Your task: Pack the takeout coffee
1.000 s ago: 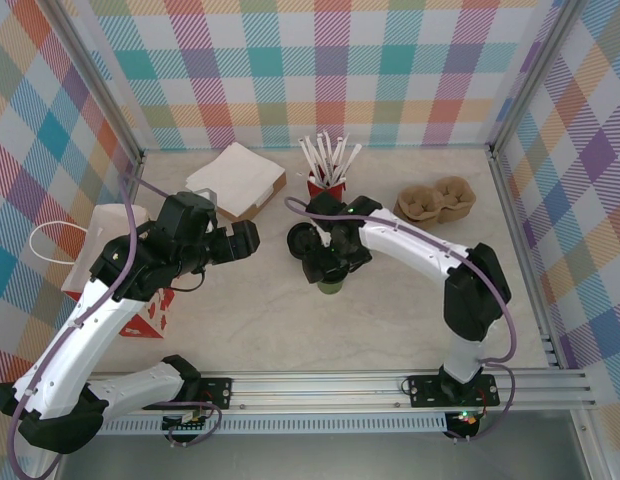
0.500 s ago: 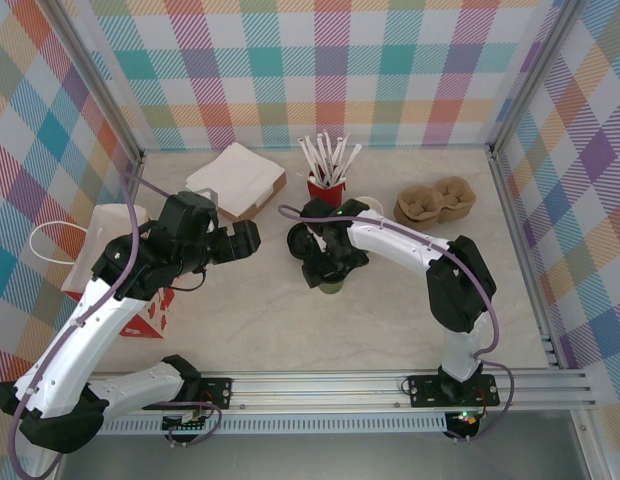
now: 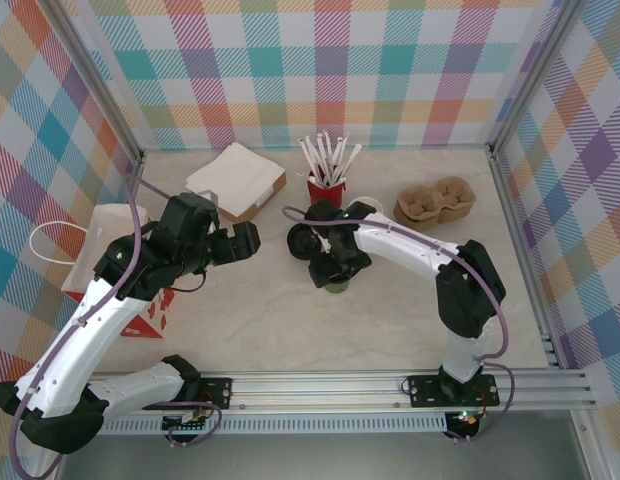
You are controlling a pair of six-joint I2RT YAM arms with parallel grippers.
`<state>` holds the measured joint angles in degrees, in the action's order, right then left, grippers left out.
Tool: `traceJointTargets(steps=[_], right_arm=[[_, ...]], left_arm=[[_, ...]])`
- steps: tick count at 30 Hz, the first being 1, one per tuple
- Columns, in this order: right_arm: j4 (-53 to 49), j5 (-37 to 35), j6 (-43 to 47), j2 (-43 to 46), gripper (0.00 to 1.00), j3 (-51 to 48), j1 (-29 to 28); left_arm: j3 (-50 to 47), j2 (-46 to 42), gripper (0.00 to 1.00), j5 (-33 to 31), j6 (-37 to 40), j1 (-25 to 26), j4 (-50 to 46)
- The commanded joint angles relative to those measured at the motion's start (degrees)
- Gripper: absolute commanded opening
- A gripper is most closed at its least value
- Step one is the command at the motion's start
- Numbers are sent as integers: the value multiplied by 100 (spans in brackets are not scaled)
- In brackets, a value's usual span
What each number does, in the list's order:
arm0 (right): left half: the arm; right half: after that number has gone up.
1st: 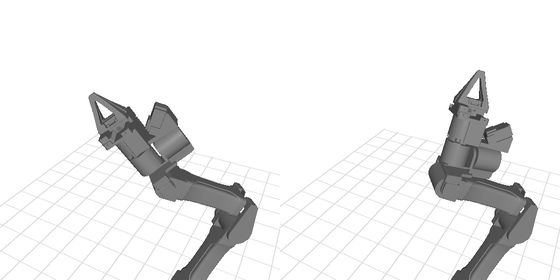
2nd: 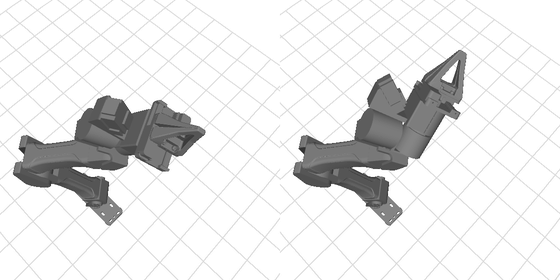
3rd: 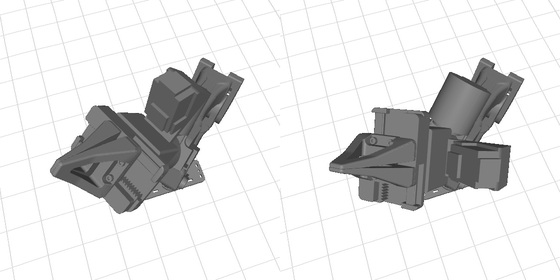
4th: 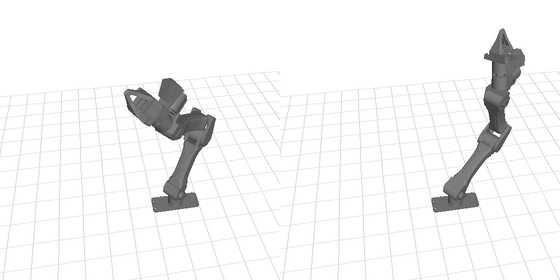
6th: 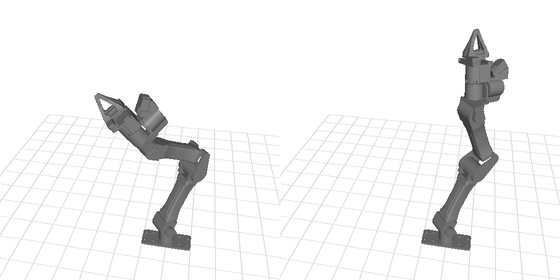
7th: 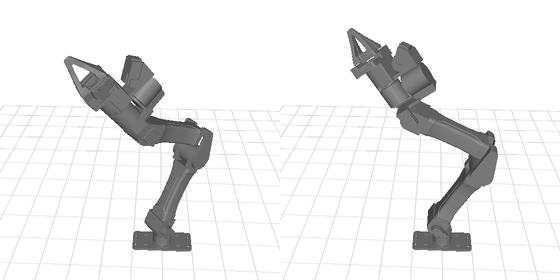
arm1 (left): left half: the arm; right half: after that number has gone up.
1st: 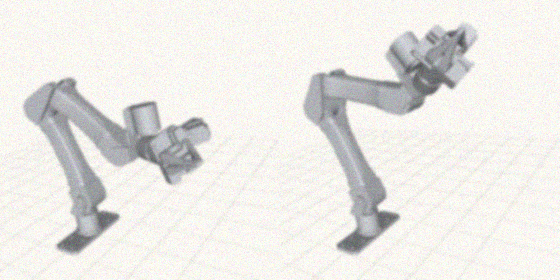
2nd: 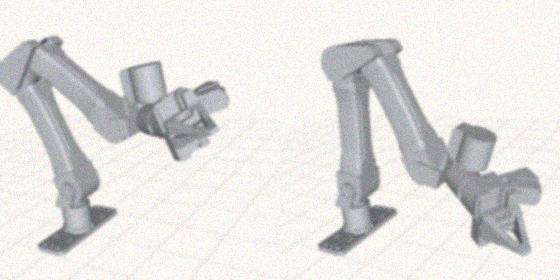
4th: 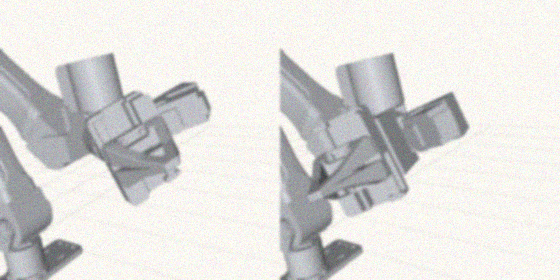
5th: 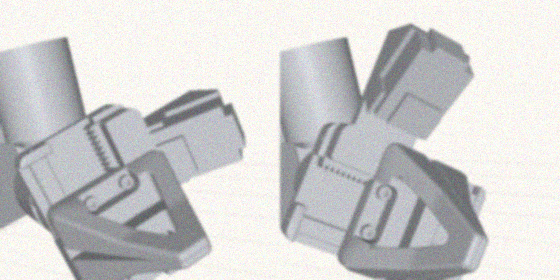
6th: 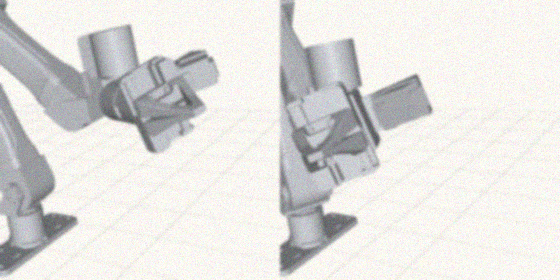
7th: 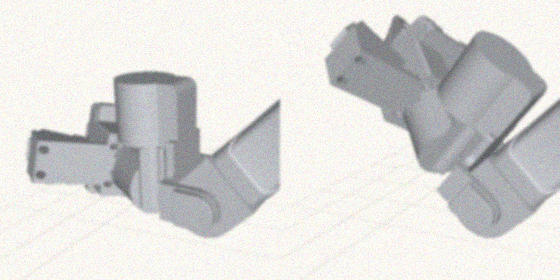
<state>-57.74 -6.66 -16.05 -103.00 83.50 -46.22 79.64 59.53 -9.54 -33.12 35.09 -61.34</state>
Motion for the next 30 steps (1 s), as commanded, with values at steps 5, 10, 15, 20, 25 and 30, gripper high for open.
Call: traceJointTargets(steps=[5, 10, 15, 20, 25, 30], right_arm=[[-616, 4, -286, 1289, 85, -745, 2], [-913, 66, -576, 2165, 83, -1326, 330], [-920, 353, -447, 2928, 81, -1761, 1340], [-742, 595, -14, 2989, 80, -1814, 2500], [-483, 360, 322, 2382, 80, -1605, 3217], [64, 309, 493, 1764, 80, -1390, 3699]], left_arm=[[-114, -31, 98, 37, 63, -64, 114], [-115, -14, 98, 64, 64, -64, 166], [-119, -13, 98, 103, 45, -64, 206], [-110, -24, 98, 110, 43, -64, 193], [-115, -38, 98, 109, 30, -69, 184], [-113, -40, 98, 101, 41, -64, 167]])
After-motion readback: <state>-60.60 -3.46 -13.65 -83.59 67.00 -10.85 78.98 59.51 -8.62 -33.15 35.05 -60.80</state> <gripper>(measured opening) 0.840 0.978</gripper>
